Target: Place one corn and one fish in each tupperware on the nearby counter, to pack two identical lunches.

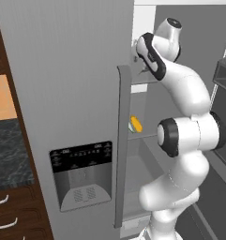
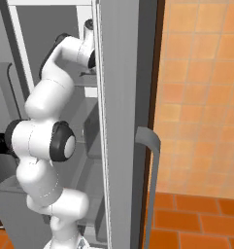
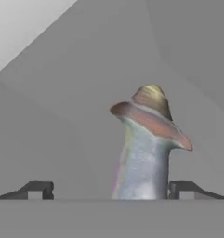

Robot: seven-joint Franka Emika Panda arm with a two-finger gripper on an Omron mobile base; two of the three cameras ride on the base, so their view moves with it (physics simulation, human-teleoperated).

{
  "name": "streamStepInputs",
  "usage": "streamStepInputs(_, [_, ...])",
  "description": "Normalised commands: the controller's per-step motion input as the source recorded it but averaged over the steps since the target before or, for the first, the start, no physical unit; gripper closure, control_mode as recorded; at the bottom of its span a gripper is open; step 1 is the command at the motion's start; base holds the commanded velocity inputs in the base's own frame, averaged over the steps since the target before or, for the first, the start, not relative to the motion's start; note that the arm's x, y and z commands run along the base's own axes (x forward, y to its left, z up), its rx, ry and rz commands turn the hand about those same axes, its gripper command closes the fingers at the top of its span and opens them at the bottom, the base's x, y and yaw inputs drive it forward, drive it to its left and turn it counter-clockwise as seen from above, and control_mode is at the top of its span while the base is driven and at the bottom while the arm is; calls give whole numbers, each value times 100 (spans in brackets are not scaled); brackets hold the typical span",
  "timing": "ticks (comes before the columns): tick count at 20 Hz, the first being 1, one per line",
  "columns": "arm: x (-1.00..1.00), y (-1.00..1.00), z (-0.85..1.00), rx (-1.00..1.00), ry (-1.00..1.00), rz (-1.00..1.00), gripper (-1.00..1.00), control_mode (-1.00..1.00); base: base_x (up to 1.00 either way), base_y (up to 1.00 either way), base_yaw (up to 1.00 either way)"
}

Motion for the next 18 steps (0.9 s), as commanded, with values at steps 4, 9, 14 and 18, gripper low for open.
streamStepInputs(4, [56, 0, -34, -3, 9, 0, -100, -100, 0, 0, 0])
streamStepInputs(9, [0, 1, -78, -11, 6, 0, 100, -100, 0, 0, 0])
streamStepInputs(14, [1, 0, -59, -7, 6, -1, 100, -100, 0, 0, 0])
streamStepInputs(18, [-32, 0, -47, -7, 0, -7, 100, -100, 0, 0, 0])
